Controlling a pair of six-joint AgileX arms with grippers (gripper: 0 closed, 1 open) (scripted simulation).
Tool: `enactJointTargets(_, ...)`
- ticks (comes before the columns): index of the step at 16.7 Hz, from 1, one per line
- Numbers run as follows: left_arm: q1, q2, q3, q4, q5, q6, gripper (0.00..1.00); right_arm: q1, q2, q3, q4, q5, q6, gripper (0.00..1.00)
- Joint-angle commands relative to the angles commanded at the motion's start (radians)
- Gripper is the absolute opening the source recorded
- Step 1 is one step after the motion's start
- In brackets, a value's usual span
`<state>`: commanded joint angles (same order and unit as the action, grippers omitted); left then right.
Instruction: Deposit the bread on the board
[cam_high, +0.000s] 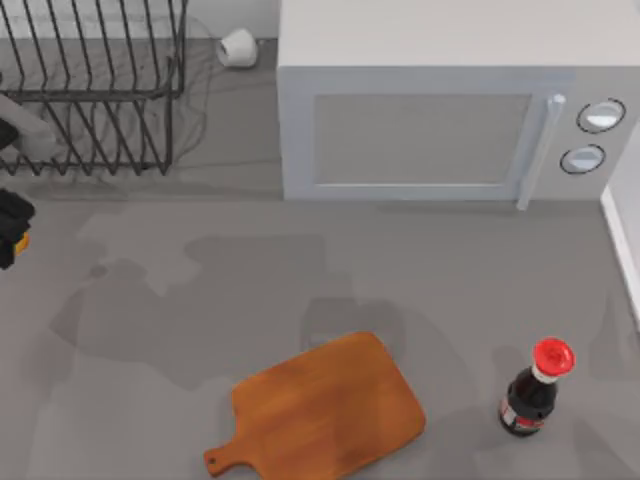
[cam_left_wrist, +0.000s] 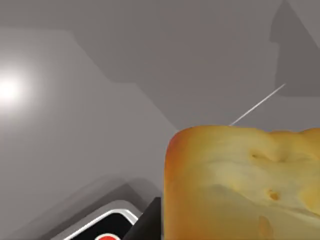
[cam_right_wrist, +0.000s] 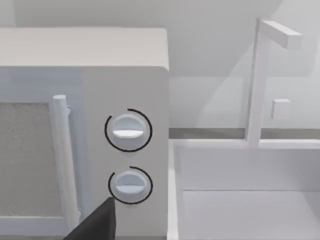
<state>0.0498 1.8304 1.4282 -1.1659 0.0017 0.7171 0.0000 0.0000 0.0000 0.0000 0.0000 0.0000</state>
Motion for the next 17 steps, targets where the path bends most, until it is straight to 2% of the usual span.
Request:
enactJointTargets(5,-0.006,0.006,-0.002,0.002,-0.001,-0.010,0.00,0.000,0.000,0.000,0.000,0.000,0.000,1.00)
enactJointTargets(8,-0.068,0.021,0.004,0.002,-0.001,-0.106,0.00,0.000,0.000,0.000,0.000,0.000,0.000,1.00)
enactJointTargets(12,-0.227,0.043,0.006,0.007,-0.003,-0.363,0.00,0.000,0.000,0.000,0.000,0.000,0.000,1.00)
enactJointTargets(17,-0.491,0.059,-0.025,0.027,0.000,-0.826,0.00,0.000,0.000,0.000,0.000,0.000,0.000,1.00)
